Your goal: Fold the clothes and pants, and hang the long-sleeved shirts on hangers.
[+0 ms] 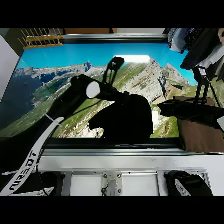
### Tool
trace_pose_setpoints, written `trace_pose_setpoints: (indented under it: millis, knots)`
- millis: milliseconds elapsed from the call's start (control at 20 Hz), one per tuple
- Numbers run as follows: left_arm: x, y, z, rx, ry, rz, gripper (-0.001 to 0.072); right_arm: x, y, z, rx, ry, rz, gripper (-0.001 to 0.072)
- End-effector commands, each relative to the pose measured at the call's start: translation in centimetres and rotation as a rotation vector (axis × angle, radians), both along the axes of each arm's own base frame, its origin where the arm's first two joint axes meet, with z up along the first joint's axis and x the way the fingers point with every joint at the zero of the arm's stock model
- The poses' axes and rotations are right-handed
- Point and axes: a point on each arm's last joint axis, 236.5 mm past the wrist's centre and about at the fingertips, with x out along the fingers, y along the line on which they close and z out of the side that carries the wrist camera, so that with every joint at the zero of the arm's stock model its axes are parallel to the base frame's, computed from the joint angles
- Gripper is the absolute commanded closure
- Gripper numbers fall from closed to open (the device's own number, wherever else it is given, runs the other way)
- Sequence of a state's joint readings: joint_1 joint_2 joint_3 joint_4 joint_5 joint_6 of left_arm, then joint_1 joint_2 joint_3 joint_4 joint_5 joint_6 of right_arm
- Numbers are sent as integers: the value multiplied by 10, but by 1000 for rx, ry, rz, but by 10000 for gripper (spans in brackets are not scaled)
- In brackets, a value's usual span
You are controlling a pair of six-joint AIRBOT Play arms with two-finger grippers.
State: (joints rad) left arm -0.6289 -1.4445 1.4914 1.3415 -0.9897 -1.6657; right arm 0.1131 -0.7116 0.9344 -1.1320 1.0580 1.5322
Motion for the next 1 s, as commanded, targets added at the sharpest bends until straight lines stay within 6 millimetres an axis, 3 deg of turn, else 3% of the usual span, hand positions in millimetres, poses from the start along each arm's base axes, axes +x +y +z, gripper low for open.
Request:
trace_pose_setpoints:
  millis: [0,150,250,350,500,600,950]
  knots:
    - [15,89,-15,19,105,220,85,1,-3,0,-3,-3,-8,691]
    - [-12,188,-71,13,283,490,85,1,-2,0,-3,-3,-8,691]
    - [-37,220,-108,-74,411,642,85,1,-2,0,-2,-3,-8,692]
    - [-56,237,-142,-174,510,762,85,1,-2,0,-2,-2,-8,691]
    - [-68,230,-177,-286,607,793,85,0,2,2,19,0,-3,691]
    - [-66,212,-189,-347,660,763,85,0,4,3,30,1,-1,691]
    - [-54,139,-197,-368,738,568,85,0,4,3,31,1,-1,691]
